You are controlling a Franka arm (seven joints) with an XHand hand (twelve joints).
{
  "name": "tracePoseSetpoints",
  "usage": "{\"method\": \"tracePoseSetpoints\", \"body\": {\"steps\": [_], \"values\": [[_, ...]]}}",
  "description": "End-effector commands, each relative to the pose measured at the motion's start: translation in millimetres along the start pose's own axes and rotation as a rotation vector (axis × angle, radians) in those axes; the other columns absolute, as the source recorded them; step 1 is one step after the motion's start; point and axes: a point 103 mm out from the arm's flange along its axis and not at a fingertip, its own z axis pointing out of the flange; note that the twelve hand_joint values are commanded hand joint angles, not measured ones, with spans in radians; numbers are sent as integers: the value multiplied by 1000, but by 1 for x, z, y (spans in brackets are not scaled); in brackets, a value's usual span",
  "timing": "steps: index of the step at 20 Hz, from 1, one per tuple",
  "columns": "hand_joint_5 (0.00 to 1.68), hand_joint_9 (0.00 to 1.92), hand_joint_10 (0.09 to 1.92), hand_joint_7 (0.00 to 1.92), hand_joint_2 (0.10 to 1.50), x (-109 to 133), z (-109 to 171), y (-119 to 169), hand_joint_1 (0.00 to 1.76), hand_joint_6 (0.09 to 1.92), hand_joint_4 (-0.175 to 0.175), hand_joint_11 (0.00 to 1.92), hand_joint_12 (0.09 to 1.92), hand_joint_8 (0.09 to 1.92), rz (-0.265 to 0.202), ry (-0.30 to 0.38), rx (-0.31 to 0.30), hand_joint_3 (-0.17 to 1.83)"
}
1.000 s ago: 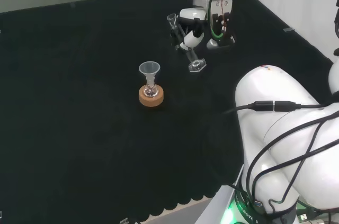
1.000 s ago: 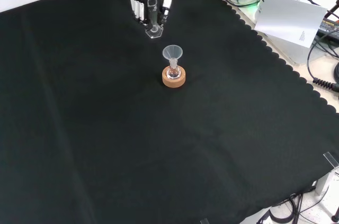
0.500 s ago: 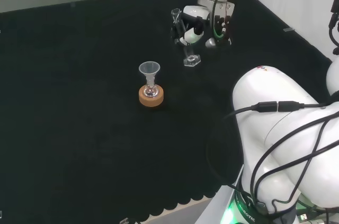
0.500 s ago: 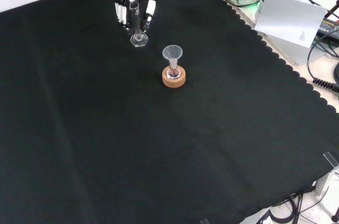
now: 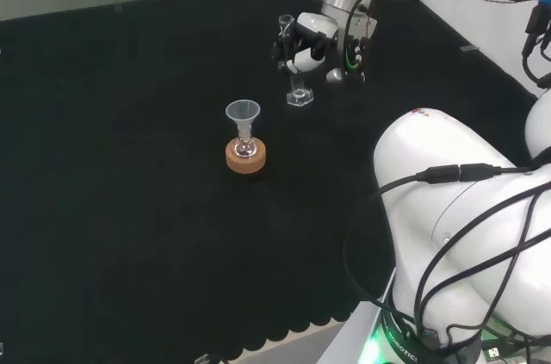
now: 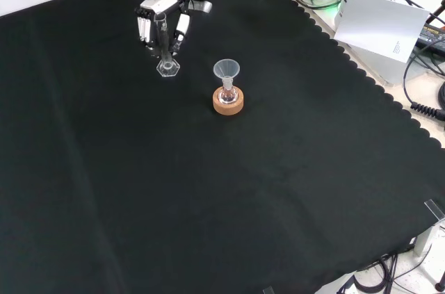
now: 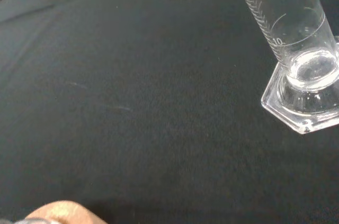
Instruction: Put the graduated cylinder back on the table.
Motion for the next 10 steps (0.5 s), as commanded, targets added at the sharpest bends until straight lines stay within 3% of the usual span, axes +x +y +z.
{"method": "tracePoseSetpoints", "body": {"steps": [1,10], "values": [[956,1386,87,905,1142,-6,7,10,1344,521,-30,1144,823,1154,-7,20,-40,11],[954,1386,87,904,1144,-12,17,19,1344,524,-31,1144,822,1155,3,40,-55,9]]}}
